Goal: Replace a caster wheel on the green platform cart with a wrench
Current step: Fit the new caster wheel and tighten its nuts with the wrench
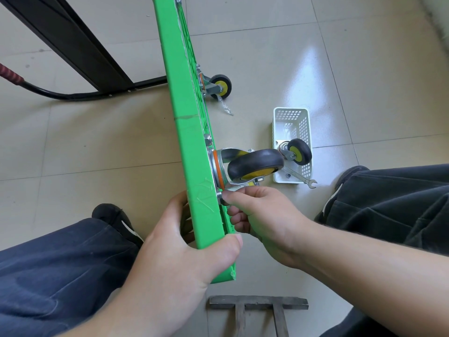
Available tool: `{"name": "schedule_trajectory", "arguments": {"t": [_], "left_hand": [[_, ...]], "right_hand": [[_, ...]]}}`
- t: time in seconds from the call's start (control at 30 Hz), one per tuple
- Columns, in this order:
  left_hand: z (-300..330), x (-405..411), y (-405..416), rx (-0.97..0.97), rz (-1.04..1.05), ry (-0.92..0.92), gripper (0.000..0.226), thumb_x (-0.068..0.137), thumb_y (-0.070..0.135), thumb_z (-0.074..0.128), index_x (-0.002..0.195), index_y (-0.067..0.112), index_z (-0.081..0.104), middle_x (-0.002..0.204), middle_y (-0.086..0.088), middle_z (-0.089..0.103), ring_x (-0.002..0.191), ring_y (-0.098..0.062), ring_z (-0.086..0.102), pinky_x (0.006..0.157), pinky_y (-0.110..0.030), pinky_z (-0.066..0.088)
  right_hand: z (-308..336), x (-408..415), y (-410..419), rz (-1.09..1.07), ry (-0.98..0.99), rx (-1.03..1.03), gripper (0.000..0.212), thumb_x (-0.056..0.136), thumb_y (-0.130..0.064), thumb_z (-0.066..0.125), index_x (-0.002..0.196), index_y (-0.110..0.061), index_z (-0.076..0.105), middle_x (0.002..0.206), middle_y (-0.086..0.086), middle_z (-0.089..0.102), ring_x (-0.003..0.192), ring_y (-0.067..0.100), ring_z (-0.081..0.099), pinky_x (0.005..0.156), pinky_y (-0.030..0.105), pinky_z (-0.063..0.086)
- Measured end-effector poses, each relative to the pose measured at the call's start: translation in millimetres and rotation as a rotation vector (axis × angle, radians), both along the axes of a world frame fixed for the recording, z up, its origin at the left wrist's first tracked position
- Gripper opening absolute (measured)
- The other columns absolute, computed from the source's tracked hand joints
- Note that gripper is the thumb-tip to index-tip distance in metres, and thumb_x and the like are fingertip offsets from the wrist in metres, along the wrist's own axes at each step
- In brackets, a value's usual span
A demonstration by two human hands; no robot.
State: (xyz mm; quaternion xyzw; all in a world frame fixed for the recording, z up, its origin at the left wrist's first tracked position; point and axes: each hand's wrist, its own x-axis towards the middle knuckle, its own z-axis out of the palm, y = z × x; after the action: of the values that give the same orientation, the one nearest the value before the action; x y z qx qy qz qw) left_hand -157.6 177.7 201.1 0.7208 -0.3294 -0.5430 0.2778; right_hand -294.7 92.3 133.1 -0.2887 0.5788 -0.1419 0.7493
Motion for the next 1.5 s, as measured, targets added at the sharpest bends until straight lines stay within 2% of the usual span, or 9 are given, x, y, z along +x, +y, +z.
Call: {"name": "schedule_trajectory", "arguments": {"t": [0.13, 0.33, 0.43, 0.5, 0.67, 0.9, 1.07, 1.33, 1.5], "left_hand": [[0.7, -1.0, -0.6, 0.001, -0.005, 0.014, 0.055, 0.063, 0.04, 0.077, 0.115, 0.048, 0.062, 0.104, 0.026, 0.076, 0.093, 0.004, 0.073, 0.078, -0.023, 0.056], [-0.5, 0.3, -0.8, -0.011, -0.01, 0.017, 0.056, 0.063, 0.04, 0.077, 0.116, 0.047, 0.061, 0.104, 0.024, 0.076, 0.093, 0.003, 0.073, 0.073, -0.019, 0.059], [-1.0, 0.9, -0.9, -0.005, -0.02, 0.018, 0.059, 0.06, 0.048, 0.078, 0.116, 0.052, 0.06, 0.106, 0.023, 0.076, 0.096, 0.001, 0.073, 0.078, -0.025, 0.059], [-1.3, 0.9, -1.1, -0.006, -0.022, 0.007, 0.062, 0.056, 0.054, 0.076, 0.115, 0.055, 0.059, 0.107, 0.022, 0.075, 0.097, 0.0, 0.073, 0.08, -0.028, 0.058], [0.0, 0.1, -0.4, 0.0, -0.014, -0.018, 0.055, 0.062, 0.047, 0.077, 0.113, 0.053, 0.059, 0.104, 0.025, 0.075, 0.091, 0.004, 0.072, 0.075, -0.021, 0.056], [-0.7, -0.9, -0.3, -0.002, -0.002, 0.012, 0.055, 0.063, 0.04, 0.078, 0.115, 0.046, 0.061, 0.104, 0.021, 0.076, 0.091, 0.0, 0.074, 0.079, -0.028, 0.058], [-2.2, -0.9, -0.8, -0.009, -0.002, 0.036, 0.054, 0.064, 0.037, 0.078, 0.115, 0.043, 0.062, 0.103, 0.022, 0.077, 0.093, 0.001, 0.074, 0.073, -0.02, 0.06], [-2.8, -0.9, -0.4, -0.025, -0.013, 0.028, 0.059, 0.054, 0.052, 0.077, 0.111, 0.054, 0.061, 0.106, 0.017, 0.077, 0.096, -0.006, 0.075, 0.083, -0.038, 0.061], [-2.0, -1.6, -1.0, -0.028, -0.002, 0.01, 0.055, 0.058, 0.046, 0.078, 0.11, 0.053, 0.061, 0.103, 0.019, 0.077, 0.093, -0.003, 0.074, 0.081, -0.034, 0.06]], "right_hand": [[-1.7, 1.2, 0.1, -0.003, -0.012, 0.025, 0.018, 0.093, -0.025, 0.074, 0.094, -0.007, 0.069, 0.075, 0.006, 0.055, 0.064, 0.015, 0.048, 0.061, 0.025, 0.045], [0.1, 1.8, 1.2, -0.087, -0.139, 0.074, 0.005, 0.095, -0.011, 0.07, 0.097, -0.007, 0.071, 0.08, 0.005, 0.057, 0.063, 0.012, 0.048, 0.063, 0.024, 0.043], [0.1, 1.5, 1.5, -0.103, -0.146, 0.092, 0.008, 0.093, -0.013, 0.073, 0.097, -0.007, 0.07, 0.081, 0.007, 0.057, 0.061, 0.01, 0.047, 0.06, 0.023, 0.042], [-0.1, 0.6, 0.8, -0.11, -0.144, 0.1, 0.009, 0.091, -0.012, 0.075, 0.096, -0.006, 0.07, 0.076, 0.005, 0.058, 0.059, 0.009, 0.049, 0.059, 0.021, 0.044], [3.1, -2.4, -1.8, -0.131, -0.159, 0.107, 0.004, 0.092, 0.0, 0.067, 0.091, -0.003, 0.07, 0.073, 0.009, 0.066, 0.057, 0.012, 0.059, 0.056, 0.019, 0.052], [3.3, -0.5, -2.4, -0.055, -0.059, 0.101, 0.014, 0.095, -0.019, 0.07, 0.094, -0.006, 0.066, 0.068, 0.007, 0.063, 0.055, 0.014, 0.055, 0.054, 0.023, 0.047], [-1.2, 0.8, -1.6, -0.052, -0.037, 0.062, 0.019, 0.094, -0.022, 0.072, 0.094, -0.004, 0.068, 0.069, 0.008, 0.056, 0.056, 0.014, 0.048, 0.056, 0.024, 0.042], [-3.8, 0.0, 1.9, -0.1, -0.16, 0.067, 0.008, 0.093, -0.007, 0.071, 0.098, -0.001, 0.074, 0.085, 0.012, 0.066, 0.066, 0.014, 0.055, 0.066, 0.023, 0.049], [-5.5, -3.8, 4.3, -0.141, -0.106, 0.052, 0.006, 0.09, -0.004, 0.073, 0.094, -0.007, 0.071, 0.08, 0.008, 0.065, 0.061, 0.014, 0.057, 0.062, 0.024, 0.052]]}}
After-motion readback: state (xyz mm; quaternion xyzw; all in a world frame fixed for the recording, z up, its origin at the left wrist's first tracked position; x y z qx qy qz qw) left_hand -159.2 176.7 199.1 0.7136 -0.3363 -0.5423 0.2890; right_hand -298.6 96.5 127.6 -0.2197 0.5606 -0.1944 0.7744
